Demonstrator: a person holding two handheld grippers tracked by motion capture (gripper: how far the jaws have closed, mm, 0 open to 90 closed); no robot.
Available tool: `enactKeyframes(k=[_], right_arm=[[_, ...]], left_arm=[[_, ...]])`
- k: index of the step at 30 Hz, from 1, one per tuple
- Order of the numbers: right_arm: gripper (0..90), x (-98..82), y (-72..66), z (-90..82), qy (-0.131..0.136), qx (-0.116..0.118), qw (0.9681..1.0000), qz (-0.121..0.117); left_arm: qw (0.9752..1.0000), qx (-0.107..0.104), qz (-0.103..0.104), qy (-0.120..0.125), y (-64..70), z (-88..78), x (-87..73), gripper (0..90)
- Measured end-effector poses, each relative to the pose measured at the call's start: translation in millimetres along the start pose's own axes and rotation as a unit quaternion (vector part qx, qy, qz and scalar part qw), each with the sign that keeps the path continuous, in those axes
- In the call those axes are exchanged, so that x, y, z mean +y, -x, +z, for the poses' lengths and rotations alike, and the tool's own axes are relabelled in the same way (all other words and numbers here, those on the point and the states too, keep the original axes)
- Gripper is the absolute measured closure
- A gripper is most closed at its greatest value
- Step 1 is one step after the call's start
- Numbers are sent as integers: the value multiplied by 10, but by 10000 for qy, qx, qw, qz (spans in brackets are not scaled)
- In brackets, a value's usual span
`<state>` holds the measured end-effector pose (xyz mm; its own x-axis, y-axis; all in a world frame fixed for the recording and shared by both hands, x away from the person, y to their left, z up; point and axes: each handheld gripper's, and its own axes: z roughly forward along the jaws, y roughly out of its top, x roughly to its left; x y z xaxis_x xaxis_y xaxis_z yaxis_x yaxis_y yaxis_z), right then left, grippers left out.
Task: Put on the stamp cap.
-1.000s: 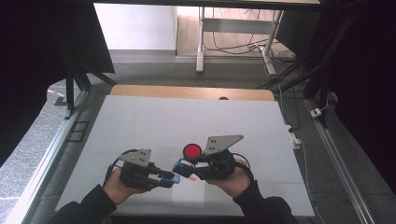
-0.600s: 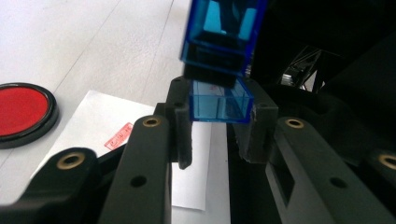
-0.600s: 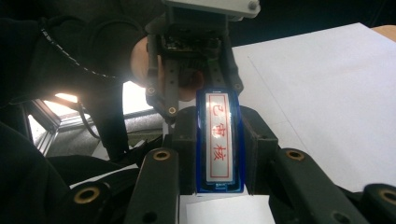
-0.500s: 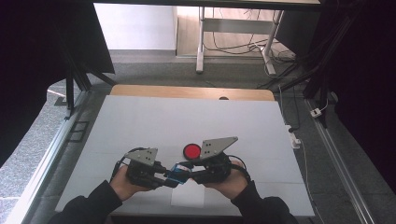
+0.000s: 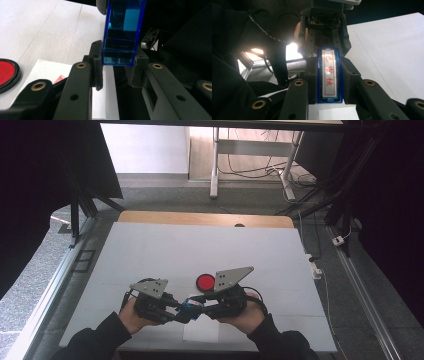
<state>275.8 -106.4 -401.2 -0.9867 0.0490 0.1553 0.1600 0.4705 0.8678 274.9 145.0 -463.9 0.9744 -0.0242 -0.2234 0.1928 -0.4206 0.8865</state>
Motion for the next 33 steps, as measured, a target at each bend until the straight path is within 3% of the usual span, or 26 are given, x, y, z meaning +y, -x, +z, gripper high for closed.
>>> enactKeyframes(k=[8, 13, 23, 33], right_arm=[[713, -24, 35, 0, 114, 161, 9996, 198], [713, -18, 28, 0, 22, 95, 9999, 82], [712, -9, 17, -19, 6, -186, 9998, 41], [711, -16, 5, -37, -46, -454, 9989, -66]], left_arm=[[9999, 1, 130, -47, 15, 1, 12, 688], [9999, 99, 98, -54, 17, 16, 7, 682], [9987, 501, -69, -101, 53, -22, 3, 551], [9949, 946, -241, -263, 113, -82, -23, 399]])
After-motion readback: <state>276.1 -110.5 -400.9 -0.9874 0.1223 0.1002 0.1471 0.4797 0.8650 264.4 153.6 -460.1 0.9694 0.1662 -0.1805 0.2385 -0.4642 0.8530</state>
